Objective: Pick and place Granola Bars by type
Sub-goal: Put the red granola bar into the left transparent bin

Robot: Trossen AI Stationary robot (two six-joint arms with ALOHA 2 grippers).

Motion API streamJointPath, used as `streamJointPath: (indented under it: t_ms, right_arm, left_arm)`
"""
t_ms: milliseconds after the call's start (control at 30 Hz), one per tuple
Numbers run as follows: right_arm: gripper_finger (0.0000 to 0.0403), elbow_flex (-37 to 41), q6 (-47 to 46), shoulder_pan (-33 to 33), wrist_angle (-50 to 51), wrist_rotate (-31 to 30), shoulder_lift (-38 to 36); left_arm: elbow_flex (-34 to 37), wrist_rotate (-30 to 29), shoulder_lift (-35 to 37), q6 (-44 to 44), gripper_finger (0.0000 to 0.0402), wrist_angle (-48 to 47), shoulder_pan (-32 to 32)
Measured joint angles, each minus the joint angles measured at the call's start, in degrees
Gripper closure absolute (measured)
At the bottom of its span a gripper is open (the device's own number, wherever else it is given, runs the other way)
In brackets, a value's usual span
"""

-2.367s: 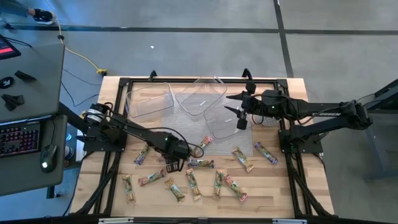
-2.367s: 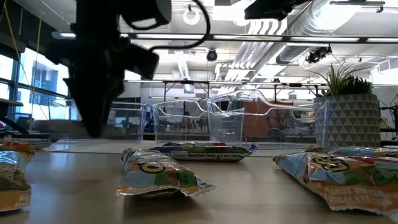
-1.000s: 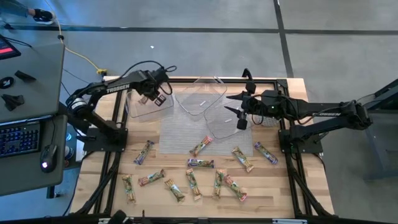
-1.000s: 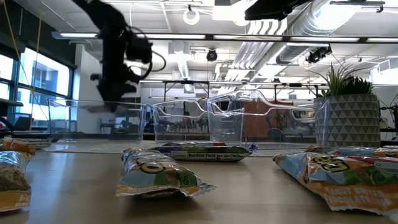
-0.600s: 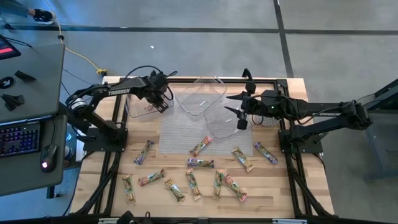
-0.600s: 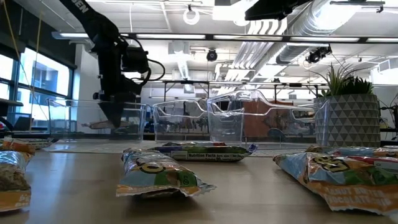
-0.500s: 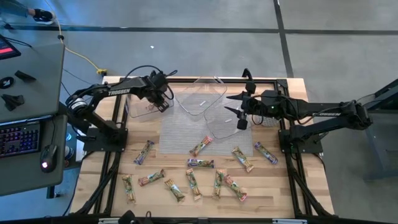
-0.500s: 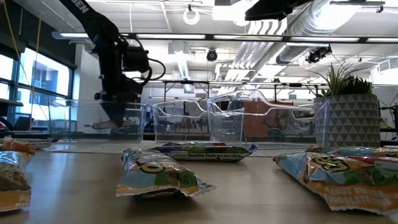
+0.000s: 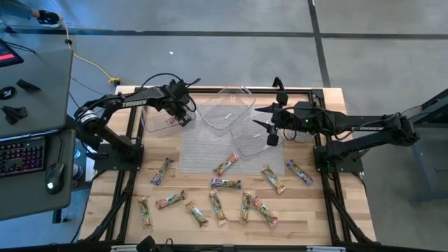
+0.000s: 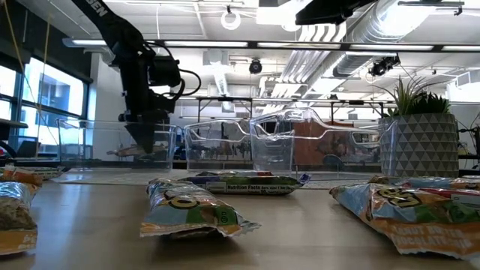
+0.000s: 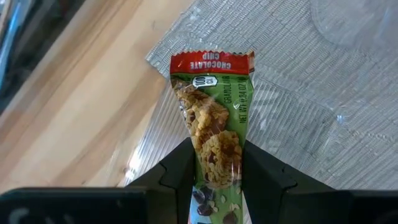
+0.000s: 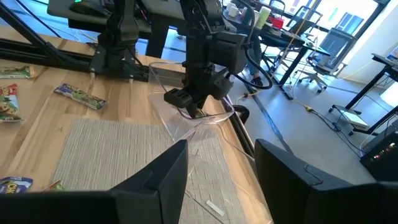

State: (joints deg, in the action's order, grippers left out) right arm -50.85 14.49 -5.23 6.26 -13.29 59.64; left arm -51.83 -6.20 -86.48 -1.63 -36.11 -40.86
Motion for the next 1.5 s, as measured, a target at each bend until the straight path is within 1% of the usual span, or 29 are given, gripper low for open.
streamJointPath:
  t_ms: [167, 233, 300, 333, 400, 467, 767, 900, 1000, 1233, 1367, 1500]
  right_arm:
    - [0.0233, 0.0, -0.57, 0.0, 0.0, 0.06, 0.0]
    - [0.0233, 0.0, -0.55, -0.01, -0.02, 0.49, 0.0]
    - [0.0233, 0.0, -0.36, 0.0, -0.82, 0.75, 0.0]
    - [0.0233, 0.0, 0.32, 0.0, -1.8, 0.39, 0.0]
    - [0.0233, 0.0, 1.28, 0.0, -3.21, -0.42, -0.02]
    - [0.0233, 0.0, 0.93, -0.02, -3.26, -0.11, -0.04]
    - [0.0233, 0.0, 2.11, -0.02, -3.15, -0.12, -0.02]
    - [0.0233, 0.0, 1.99, -0.01, -3.11, 0.18, -0.02]
    - [0.0233, 0.0, 0.04, -0.02, -3.1, 0.2, -0.02]
    - [0.0233, 0.0, -0.6, -0.02, -3.1, 0.18, -0.02]
    - [0.0233, 0.0, -0.56, 0.0, -3.1, -0.07, -0.02]
    - [0.0233, 0.0, -0.55, 0.0, -3.02, -0.23, -0.02]
  left_arm:
    - [0.0, 0.18, -0.3, -1.62, 0.0293, -0.01, 0.0]
    - [-0.04, 1.09, -0.84, -2.12, 0.0293, -0.03, 0.0]
    - [-0.08, 1.5, -2.05, -4.25, 0.0293, 0.12, 0.07]
    - [-0.17, 2.63, -2.71, -5.5, 0.0293, 0.17, 0.07]
    - [-0.34, 2.93, -3.74, -7.75, 0.0293, 0.53, 0.52]
    - [-0.36, 3.47, -4.31, -8.76, 0.0293, 0.61, 0.63]
    - [-0.22, 2.48, -3.69, -9.88, 0.0293, 1.55, 1.16]
    - [-0.15, 2.93, -3.74, -9.96, 0.0276, 1.56, 1.18]
    - [-0.1, 3.95, -3.77, -9.76, 0.0261, 1.7, 1.14]
    - [-0.02, 4.26, -3.78, -8.8, 0.0256, 2.18, 1.14]
    - [-0.04, 5.56, -3.89, -8.6, 0.0254, 1.72, 1.14]
    - [-0.1, 4.62, -3.87, -9.23, 0.0236, 1.75, 1.15]
